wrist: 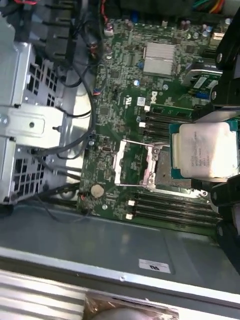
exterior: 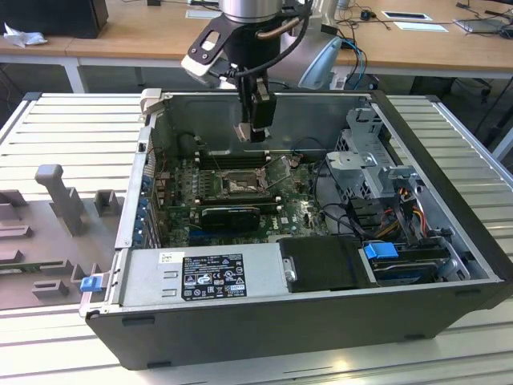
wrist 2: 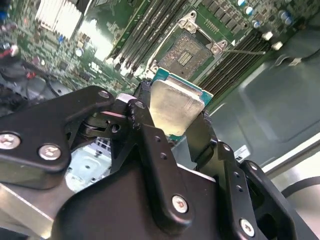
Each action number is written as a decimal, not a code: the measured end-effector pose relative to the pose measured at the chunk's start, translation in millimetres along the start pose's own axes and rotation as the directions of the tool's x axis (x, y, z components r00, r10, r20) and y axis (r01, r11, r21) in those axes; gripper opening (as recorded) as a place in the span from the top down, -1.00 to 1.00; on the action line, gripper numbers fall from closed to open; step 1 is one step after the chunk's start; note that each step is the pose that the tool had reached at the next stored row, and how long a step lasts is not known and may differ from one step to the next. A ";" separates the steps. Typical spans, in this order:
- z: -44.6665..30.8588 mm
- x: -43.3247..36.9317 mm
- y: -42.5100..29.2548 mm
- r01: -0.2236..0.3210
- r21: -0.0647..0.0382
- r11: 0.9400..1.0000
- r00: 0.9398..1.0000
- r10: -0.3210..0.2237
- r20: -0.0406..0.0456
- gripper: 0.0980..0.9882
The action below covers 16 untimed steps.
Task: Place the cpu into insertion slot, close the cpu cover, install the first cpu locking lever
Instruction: 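Place the cpu into insertion slot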
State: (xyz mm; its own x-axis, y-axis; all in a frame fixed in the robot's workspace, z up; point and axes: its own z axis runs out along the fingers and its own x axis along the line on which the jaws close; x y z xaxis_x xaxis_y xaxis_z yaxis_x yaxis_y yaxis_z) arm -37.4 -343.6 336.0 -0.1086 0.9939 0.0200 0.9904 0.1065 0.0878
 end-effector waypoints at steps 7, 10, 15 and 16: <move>12.5 0.4 -1.3 -0.090 -0.002 0.996 0.996 0.090 0.011 0.04; 24.7 1.6 -2.2 -0.089 -0.002 0.996 0.996 0.089 0.011 0.04; 38.7 1.4 -3.5 -0.090 -0.002 0.996 0.996 0.090 0.012 0.04; 41.5 1.5 -3.8 -0.090 -0.002 0.996 0.996 0.090 0.012 0.04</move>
State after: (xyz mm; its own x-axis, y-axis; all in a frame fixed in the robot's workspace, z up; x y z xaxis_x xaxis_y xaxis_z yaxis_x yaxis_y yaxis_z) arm -37.7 -341.3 294.3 -0.0184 0.9997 0.0155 0.9960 0.0169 0.0874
